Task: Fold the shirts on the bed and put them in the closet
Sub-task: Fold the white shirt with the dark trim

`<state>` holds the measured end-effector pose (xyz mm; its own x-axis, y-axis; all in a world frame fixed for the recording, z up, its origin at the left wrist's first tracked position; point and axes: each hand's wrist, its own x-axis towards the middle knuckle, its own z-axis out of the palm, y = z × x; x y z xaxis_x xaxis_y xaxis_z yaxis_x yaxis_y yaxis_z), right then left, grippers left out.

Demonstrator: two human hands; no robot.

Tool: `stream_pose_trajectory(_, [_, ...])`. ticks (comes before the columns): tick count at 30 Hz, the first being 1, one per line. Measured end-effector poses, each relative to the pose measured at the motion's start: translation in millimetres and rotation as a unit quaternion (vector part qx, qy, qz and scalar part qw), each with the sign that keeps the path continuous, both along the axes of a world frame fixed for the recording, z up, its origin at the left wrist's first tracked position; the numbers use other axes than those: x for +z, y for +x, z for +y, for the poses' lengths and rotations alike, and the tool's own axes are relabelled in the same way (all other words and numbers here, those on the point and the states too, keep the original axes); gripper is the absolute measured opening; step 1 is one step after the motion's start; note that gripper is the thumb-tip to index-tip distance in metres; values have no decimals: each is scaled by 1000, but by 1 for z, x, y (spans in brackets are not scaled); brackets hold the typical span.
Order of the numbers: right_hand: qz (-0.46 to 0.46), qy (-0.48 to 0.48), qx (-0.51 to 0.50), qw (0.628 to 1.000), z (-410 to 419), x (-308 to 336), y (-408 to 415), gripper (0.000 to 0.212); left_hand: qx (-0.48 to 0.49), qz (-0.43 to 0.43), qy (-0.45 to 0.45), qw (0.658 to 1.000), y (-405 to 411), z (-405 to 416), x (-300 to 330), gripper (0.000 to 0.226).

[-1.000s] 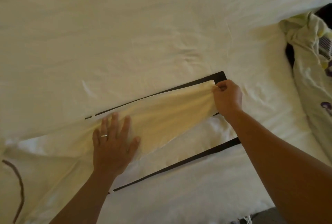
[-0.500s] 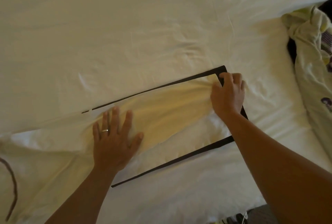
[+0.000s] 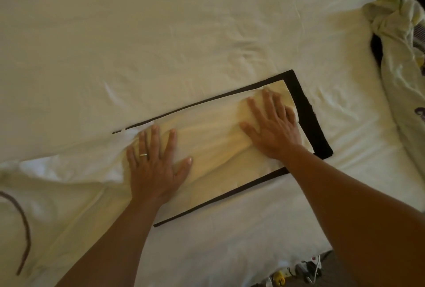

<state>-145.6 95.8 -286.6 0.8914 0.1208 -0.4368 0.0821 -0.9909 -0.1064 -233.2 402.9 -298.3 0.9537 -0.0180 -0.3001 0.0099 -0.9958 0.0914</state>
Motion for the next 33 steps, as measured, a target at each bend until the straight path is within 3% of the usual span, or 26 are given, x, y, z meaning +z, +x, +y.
stream_pose_trajectory(6, [-46, -17, -10, 999, 48, 22, -16, 67, -4, 37, -39, 999, 6, 9, 16, 82])
stream_pose_trajectory(12, [-103, 115, 114, 981, 160, 37, -68, 35, 11, -28, -56, 998, -23, 87, 32, 60])
stream_pose_trajectory(15, [-99, 168, 173, 965, 225, 41, -94, 33, -5, -62, -46, 997, -39, 148, 39, 54])
stream_pose_trajectory(18, [-75, 160, 211, 961, 268, 40, -113, 33, -44, -69, -33, 996, -50, 198, 40, 57])
stream_pose_trajectory(22, [-81, 134, 184, 970, 279, 36, -121, 20, -53, -45, 5, 998, -49, 231, 36, 59])
stream_pose_trajectory(26, [-70, 152, 182, 969, 271, 29, -121, 25, -19, 1, 26, 999, -56, 243, 33, 73])
stream_pose_trajectory(31, [-10, 182, 173, 968, 267, 34, -115, 24, 103, 52, 10, 993, -51, 215, 37, 80])
stream_pose_trajectory(33, [13, 240, 104, 965, 265, 40, -110, 21, 127, 52, 4, 990, -47, 203, 43, 76])
